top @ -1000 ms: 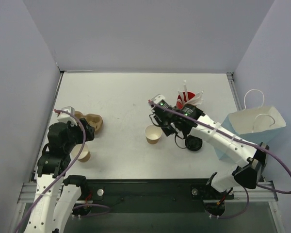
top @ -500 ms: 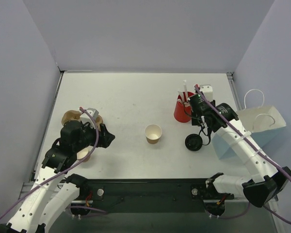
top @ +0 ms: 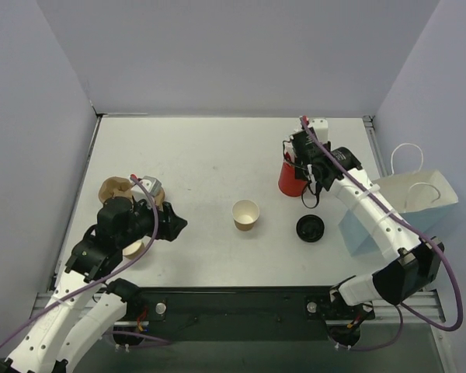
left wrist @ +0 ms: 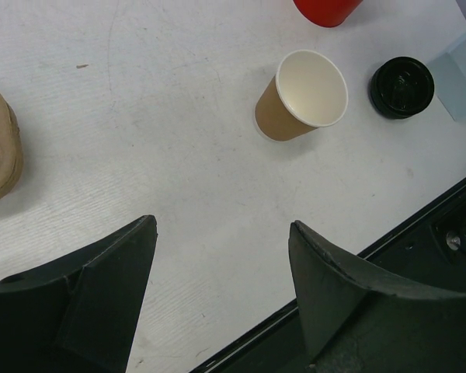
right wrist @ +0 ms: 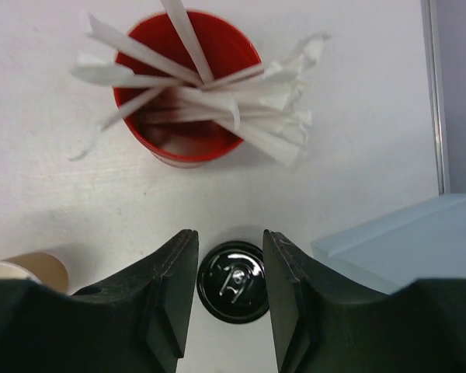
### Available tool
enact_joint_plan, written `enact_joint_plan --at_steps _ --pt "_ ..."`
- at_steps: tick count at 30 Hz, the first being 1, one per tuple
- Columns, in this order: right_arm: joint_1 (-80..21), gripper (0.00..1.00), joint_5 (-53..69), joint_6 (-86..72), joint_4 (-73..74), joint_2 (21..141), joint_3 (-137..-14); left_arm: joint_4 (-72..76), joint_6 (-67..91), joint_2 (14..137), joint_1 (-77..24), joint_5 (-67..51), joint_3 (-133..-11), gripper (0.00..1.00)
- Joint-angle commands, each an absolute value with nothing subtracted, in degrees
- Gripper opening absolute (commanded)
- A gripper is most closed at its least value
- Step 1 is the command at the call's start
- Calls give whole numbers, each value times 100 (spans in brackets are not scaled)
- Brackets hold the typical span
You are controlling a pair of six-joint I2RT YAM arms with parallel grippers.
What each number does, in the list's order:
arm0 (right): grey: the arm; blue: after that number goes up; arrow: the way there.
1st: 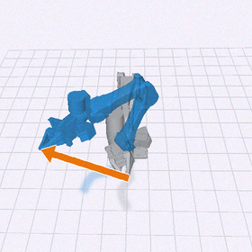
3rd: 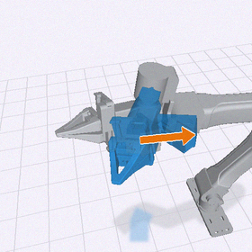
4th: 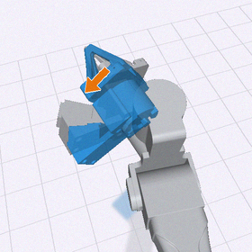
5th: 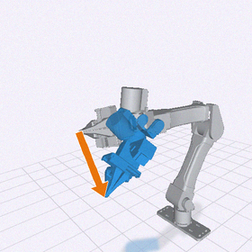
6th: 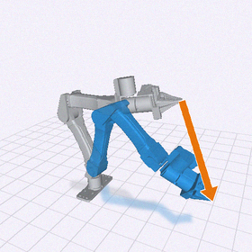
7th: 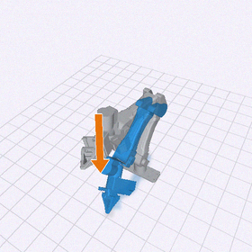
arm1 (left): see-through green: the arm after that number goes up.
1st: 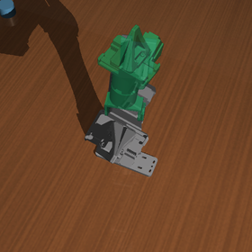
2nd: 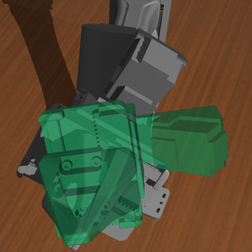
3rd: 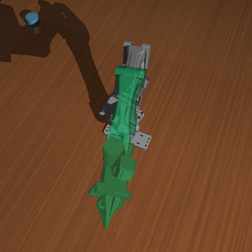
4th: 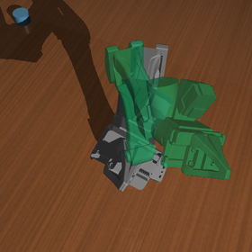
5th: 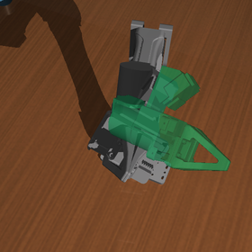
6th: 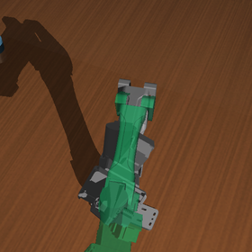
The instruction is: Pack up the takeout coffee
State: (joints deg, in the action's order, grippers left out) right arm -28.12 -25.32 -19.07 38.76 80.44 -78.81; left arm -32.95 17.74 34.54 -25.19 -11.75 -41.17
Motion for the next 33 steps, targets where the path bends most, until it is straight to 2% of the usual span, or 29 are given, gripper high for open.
enact_joint_plan --at_steps 1,4,15,22,33 --pt "-2769 39 -2663 -1749 3779 8051 -8490 -3032 1723 3296 -2558 -1046 -4122 78" --pt "-2690 39 -2777 -1819 3998 7989 -8534 -3050 1714 3296 -2549 -1037 -4131 79" --pt "-2575 39 -2645 -3137 4070 6952 -6013 -3059 1705 3234 -2549 -1002 -4131 79" --pt "-2461 39 -2558 -3533 3481 7084 -4932 -3067 1714 3199 -2549 -967 -4122 78" --pt "-2356 38 -2434 -3832 2840 7541 -4378 -3076 1723 3217 -2549 -923 -4131 78"
